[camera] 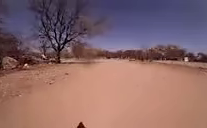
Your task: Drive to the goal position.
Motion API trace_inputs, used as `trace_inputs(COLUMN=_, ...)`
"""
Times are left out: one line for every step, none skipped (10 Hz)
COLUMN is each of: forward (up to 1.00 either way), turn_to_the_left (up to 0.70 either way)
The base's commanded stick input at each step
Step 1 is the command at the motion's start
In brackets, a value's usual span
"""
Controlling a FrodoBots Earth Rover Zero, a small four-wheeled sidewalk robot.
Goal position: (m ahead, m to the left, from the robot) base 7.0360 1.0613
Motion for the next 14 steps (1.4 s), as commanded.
trace_inputs(forward=1.0, turn_to_the_left=0.0)
trace_inputs(forward=1.0, turn_to_the_left=0.0)
trace_inputs(forward=1.0, turn_to_the_left=0.0)
trace_inputs(forward=1.0, turn_to_the_left=0.0)
trace_inputs(forward=1.0, turn_to_the_left=0.0)
trace_inputs(forward=1.0, turn_to_the_left=0.0)
trace_inputs(forward=1.0, turn_to_the_left=0.0)
trace_inputs(forward=1.0, turn_to_the_left=0.0)
trace_inputs(forward=1.0, turn_to_the_left=0.0)
trace_inputs(forward=1.0, turn_to_the_left=0.0)
trace_inputs(forward=1.0, turn_to_the_left=0.0)
trace_inputs(forward=1.0, turn_to_the_left=0.0)
trace_inputs(forward=1.0, turn_to_the_left=0.0)
trace_inputs(forward=1.0, turn_to_the_left=0.0)
